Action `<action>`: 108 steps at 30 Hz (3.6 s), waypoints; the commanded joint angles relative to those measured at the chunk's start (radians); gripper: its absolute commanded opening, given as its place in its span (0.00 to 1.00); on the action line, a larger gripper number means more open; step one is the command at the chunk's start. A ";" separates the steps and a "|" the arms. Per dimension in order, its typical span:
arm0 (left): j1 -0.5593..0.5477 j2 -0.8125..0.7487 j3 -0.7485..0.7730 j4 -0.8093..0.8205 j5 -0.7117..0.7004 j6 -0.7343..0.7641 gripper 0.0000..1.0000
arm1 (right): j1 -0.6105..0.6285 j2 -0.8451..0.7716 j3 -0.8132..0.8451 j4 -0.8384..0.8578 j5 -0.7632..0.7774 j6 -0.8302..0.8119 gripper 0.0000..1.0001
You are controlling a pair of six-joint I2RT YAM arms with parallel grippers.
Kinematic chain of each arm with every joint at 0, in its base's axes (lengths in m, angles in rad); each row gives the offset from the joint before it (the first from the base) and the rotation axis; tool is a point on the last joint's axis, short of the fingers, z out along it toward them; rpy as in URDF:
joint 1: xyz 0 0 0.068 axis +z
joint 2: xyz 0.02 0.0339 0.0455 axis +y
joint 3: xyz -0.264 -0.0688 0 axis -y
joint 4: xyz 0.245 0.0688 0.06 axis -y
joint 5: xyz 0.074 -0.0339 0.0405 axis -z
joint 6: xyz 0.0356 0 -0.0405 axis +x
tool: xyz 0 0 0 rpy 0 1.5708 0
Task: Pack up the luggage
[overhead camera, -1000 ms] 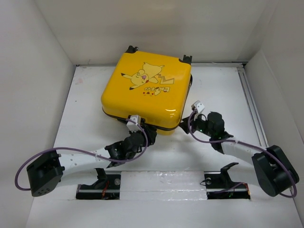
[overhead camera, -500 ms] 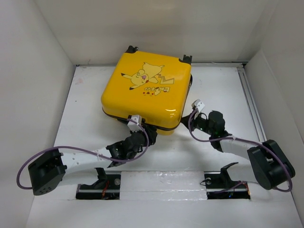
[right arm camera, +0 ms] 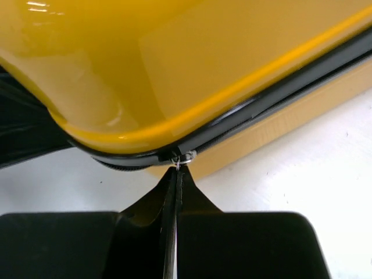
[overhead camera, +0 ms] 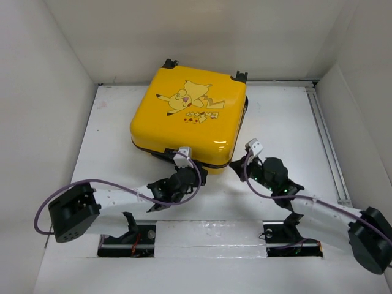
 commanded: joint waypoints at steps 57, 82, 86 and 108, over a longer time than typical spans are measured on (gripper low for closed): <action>1.137 0.262 0.384 -0.038 0.732 -0.166 0.62 | 0.413 0.231 0.289 -0.111 0.357 0.222 0.00; 0.856 -0.110 0.087 -0.039 1.040 -0.090 0.65 | 0.556 0.763 0.832 -0.017 0.097 0.090 0.00; 0.856 -0.187 0.096 -0.104 0.956 -0.074 0.66 | 0.556 0.566 0.672 -0.072 0.112 0.090 0.30; 0.865 -0.340 0.007 -0.141 0.605 -0.053 0.58 | -0.483 0.227 0.570 -0.404 0.430 0.224 0.00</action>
